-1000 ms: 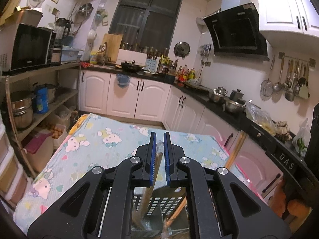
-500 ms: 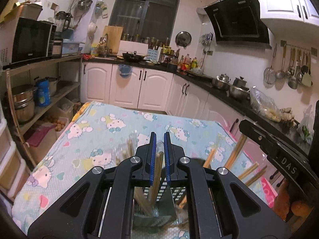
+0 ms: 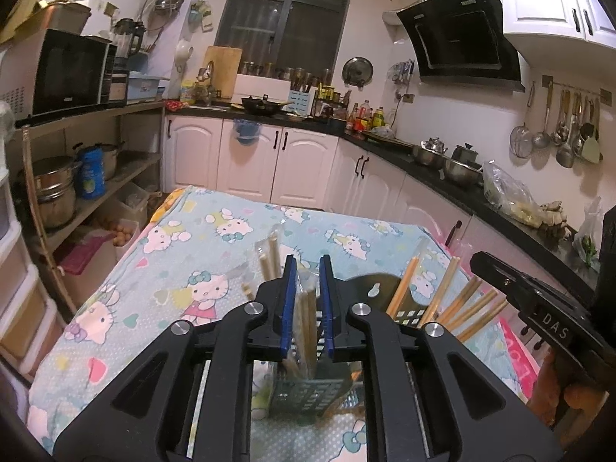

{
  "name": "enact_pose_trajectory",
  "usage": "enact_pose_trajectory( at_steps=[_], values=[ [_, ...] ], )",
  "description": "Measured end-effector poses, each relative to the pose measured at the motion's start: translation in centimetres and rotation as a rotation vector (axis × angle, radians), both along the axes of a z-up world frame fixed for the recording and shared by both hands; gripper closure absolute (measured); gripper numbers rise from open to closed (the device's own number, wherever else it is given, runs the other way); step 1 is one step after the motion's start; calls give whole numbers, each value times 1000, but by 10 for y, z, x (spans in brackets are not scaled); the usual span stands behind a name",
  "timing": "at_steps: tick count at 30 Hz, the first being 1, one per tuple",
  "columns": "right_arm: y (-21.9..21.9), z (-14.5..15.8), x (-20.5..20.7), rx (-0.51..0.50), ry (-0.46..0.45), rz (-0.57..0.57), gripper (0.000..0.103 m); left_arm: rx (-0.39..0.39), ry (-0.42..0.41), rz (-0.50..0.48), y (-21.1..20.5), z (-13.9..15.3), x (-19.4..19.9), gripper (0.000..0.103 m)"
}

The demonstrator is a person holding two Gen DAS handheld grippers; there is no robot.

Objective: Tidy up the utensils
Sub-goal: 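Lower the chopsticks into the caddy compartments with both tools, then open the left tool while the right tool opens, releasing chopsticks into the caddy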

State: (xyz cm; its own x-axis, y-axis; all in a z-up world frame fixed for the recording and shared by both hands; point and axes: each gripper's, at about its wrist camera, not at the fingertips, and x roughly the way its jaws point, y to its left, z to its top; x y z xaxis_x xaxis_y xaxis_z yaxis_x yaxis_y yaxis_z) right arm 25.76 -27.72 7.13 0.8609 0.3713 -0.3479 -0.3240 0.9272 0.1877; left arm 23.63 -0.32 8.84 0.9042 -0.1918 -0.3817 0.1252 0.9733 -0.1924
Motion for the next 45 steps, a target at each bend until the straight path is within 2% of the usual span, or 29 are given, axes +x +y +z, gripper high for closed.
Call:
enact_pose_trajectory(
  at_steps=[4,8,14,21,32,39,45],
  values=[
    [-4,-1,-4,1,12,-6,83,-1,9,2,5,-2,-5,86],
    [-6,-2,-10,-8,16,-13,80,-4,12,2,7,-4,-10,83],
    [-8,-3,-19,-23,14,-13,72,-3,20,0,9,-6,-18,71],
    [-15,-3,-30,-32,20,-24,64,1,40,0,13,-8,-31,53],
    [-22,-14,-55,-75,26,-29,58,11,72,-14,16,-16,-52,28],
    [-23,-23,-76,-109,5,-35,48,22,77,-16,18,-22,-69,14],
    [-23,-31,-95,-124,-9,-30,36,18,84,-26,18,-30,-83,12]
  ],
)
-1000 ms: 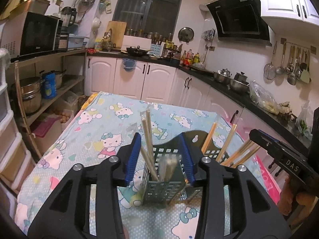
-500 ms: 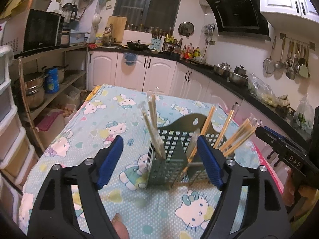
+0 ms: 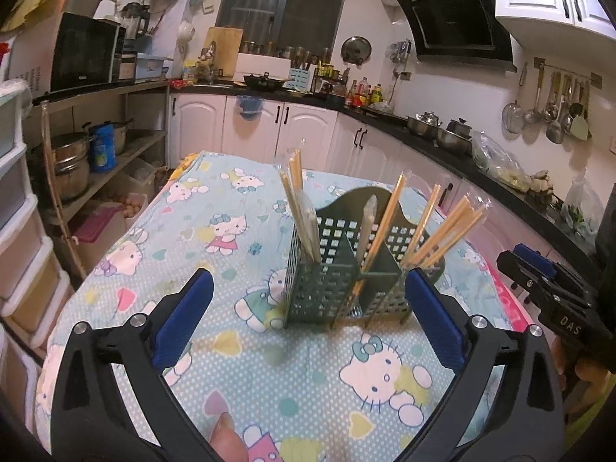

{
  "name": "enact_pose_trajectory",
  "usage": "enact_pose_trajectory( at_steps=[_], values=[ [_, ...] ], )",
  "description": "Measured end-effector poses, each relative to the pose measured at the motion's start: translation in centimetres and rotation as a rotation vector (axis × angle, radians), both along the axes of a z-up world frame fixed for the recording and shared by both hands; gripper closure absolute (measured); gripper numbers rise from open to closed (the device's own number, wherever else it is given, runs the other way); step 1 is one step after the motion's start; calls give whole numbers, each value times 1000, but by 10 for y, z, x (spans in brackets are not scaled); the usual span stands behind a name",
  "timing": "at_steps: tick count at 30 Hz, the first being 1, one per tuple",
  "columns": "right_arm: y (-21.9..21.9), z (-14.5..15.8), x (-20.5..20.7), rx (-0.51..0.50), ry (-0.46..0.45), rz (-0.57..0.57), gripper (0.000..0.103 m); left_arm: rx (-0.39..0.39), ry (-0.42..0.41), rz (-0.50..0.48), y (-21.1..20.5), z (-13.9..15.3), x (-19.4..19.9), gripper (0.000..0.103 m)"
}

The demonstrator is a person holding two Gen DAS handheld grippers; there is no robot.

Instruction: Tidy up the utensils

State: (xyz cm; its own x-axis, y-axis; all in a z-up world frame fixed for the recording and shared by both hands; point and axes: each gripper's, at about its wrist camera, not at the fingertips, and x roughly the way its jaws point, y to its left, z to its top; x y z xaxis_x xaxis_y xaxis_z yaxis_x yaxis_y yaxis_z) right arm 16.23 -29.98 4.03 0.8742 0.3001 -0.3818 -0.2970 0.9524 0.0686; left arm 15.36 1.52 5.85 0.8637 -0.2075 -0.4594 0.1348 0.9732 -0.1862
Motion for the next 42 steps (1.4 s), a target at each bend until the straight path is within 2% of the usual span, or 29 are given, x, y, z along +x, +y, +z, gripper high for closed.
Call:
enact_pose_trajectory(
  at_steps=[7,10,23,33,42],
  values=[
    [3,-7,-19,-1,-5,20,19,-6,21,2,0,-12,-11,12],
    [5,-11,-25,1,-9,20,16,-10,29,-4,0,-18,-15,12],
    [4,-38,-37,2,17,9,9,0,47,-2,-11,-45,-27,12],
    [3,-61,-43,-4,11,-27,9,22,-33,3,-21,-56,-37,12],
    [0,-69,-44,1,-63,-71,8,30,-96,11,-28,-67,-36,12]
  ],
)
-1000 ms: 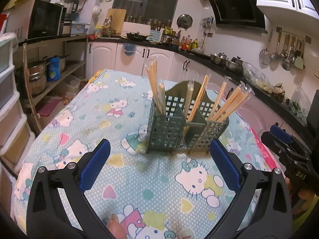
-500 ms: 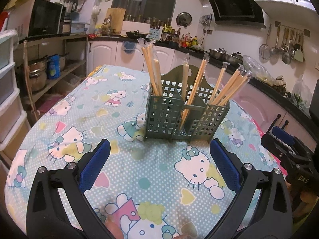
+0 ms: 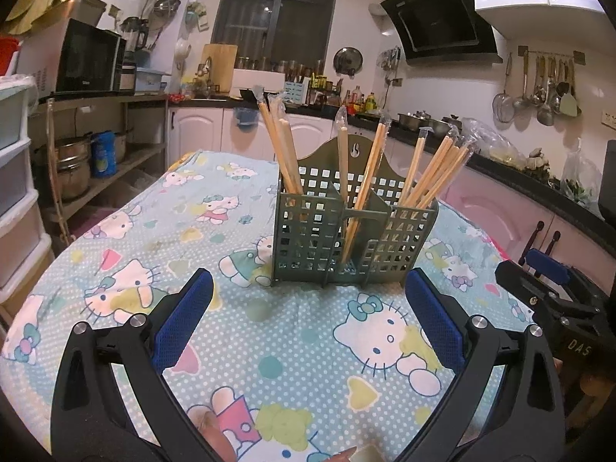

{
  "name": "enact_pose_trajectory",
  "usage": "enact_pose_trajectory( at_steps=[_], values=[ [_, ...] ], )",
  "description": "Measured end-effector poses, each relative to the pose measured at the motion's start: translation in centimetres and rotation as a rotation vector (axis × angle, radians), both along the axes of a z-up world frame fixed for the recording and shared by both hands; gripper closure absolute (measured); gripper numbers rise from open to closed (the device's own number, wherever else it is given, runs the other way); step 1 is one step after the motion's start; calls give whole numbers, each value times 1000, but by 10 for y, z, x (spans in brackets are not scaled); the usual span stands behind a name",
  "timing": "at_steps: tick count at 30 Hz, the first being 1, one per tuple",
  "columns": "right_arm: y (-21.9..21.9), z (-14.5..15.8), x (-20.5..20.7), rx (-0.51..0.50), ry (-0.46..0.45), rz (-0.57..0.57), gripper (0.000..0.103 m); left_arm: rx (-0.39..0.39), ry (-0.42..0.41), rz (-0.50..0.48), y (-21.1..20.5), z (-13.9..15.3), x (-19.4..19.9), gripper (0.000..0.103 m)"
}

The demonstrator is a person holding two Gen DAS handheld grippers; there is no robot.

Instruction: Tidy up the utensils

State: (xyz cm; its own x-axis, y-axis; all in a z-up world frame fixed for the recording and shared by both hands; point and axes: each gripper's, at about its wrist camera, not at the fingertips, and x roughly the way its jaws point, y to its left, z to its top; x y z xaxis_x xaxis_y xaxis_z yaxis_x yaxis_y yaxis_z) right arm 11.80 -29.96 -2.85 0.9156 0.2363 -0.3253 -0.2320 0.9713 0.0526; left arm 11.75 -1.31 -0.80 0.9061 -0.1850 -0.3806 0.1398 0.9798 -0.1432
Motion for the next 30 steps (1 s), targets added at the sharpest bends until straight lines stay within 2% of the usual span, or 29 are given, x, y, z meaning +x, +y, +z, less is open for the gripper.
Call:
enact_pose_trajectory(
  at_steps=[11,30],
  values=[
    [2,-13,-1,-18,-46,-55,7,16,-30,20,0,-14,5,12],
    [2,-22,1,-5,-17,-70,7,6,-16,45,3,-20,6,12]
  ],
)
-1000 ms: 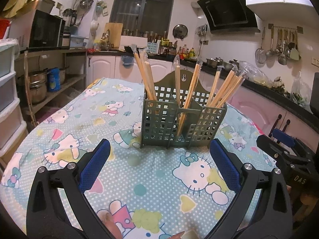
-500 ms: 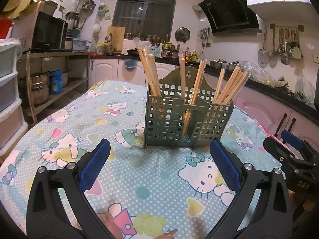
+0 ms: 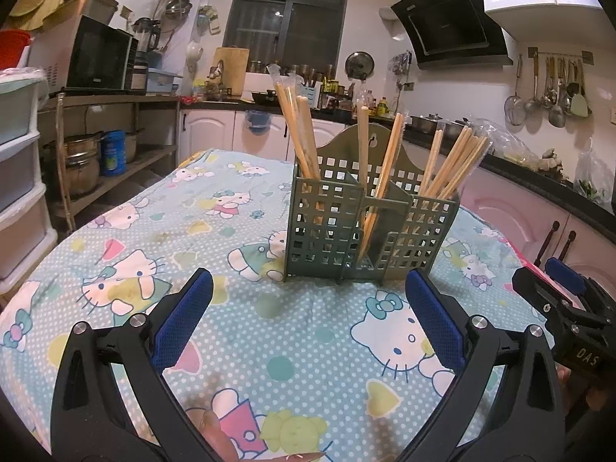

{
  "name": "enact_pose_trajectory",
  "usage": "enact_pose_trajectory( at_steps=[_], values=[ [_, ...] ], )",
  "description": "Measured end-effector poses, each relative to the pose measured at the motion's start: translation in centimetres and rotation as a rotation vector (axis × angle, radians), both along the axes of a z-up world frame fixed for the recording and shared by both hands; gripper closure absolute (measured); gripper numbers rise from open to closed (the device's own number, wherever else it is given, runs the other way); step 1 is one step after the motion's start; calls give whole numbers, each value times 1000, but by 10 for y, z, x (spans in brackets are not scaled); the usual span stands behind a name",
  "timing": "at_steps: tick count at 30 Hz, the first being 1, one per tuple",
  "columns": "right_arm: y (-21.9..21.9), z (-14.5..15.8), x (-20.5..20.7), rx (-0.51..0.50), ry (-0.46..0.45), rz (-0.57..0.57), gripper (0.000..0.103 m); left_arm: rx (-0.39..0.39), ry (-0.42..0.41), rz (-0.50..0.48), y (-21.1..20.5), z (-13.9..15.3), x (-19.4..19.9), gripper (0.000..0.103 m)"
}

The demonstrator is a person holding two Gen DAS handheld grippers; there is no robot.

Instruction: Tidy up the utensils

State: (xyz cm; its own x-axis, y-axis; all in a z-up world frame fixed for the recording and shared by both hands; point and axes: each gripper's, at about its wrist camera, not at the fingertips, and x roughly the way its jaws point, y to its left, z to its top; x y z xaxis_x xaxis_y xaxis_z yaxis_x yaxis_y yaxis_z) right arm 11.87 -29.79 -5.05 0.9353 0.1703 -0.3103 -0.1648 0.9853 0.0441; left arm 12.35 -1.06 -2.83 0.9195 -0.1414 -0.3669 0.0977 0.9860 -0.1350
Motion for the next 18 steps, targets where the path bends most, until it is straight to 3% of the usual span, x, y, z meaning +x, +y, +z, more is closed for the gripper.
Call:
enact_pose_trajectory(
  at_steps=[18],
  values=[
    [-1,-1,0,2,0,1,7,-1,2,8,2,0,-1,11]
  ],
)
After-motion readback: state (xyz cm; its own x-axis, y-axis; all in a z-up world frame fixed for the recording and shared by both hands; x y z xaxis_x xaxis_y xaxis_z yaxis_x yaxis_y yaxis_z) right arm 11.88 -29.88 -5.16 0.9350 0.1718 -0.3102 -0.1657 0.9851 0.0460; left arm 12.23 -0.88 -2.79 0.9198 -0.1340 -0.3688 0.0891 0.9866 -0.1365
